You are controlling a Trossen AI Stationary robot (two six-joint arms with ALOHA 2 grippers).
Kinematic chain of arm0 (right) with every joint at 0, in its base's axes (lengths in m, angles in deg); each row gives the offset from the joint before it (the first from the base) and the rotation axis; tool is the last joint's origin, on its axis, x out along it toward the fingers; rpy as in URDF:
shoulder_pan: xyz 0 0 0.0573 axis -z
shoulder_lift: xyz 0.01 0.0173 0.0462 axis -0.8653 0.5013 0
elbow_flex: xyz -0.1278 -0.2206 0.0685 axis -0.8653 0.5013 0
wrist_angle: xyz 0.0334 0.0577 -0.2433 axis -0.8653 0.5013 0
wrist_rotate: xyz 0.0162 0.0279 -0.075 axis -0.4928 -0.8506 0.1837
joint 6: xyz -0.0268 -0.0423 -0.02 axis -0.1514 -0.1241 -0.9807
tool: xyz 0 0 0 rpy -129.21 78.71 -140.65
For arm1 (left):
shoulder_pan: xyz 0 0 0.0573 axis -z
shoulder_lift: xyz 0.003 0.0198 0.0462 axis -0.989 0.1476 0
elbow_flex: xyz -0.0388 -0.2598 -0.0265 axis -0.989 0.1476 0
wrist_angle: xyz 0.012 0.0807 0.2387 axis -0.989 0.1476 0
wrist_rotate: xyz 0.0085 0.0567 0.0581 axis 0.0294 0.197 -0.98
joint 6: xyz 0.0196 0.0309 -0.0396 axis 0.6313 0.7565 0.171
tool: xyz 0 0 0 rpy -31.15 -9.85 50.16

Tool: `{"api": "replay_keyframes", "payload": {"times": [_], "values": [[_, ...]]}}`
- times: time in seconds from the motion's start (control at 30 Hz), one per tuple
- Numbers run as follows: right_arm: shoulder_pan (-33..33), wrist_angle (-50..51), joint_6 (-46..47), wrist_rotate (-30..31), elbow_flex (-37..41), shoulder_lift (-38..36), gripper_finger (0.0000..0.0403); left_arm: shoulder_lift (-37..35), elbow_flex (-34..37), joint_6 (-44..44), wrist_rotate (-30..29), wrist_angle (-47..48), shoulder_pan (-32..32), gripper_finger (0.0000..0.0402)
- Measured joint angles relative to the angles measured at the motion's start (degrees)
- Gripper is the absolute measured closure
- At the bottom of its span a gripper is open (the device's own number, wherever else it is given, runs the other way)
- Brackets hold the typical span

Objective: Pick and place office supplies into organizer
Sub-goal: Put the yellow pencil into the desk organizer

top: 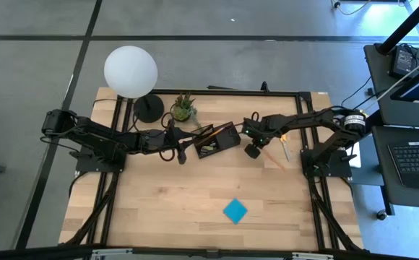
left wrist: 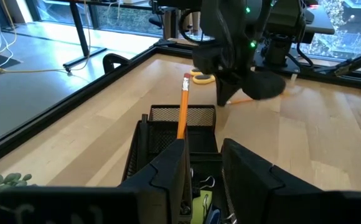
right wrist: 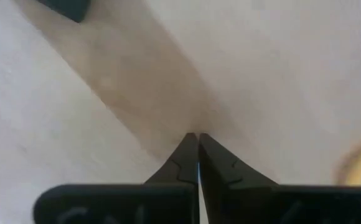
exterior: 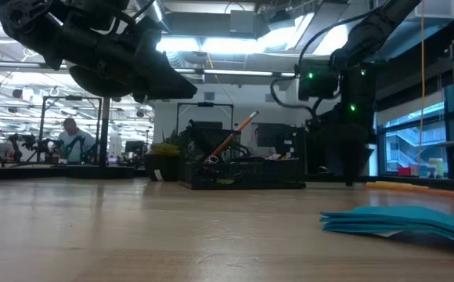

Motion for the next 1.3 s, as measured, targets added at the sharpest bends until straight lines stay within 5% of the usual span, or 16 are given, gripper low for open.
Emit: {"api": "replay_keyframes", "payload": {"times": [0.43, 0.83, 1.03, 1.3], "values": [[-0.01, 3.29, -3.75, -0.44, -7.81, -11.57, 0.0401, 0.00, 0.00, -0.06, -0.02, 0.02, 0.01, 0.0302], [-3.40, 0.97, -11.14, -0.62, -23.39, -17.92, 0.0401, 0.00, 0.00, 1.38, 0.00, 0.70, 0.11, 0.0304], [-5.44, -13.16, -16.93, -0.66, -26.29, -17.93, 0.0401, 0.00, 0.00, 0.53, 0.36, 2.00, 0.11, 0.0304], [-7.23, -26.97, -23.65, -0.77, -26.29, -12.93, 0.0401, 0.00, 0.00, -1.87, 8.84, 8.28, 0.30, 0.0304]]}}
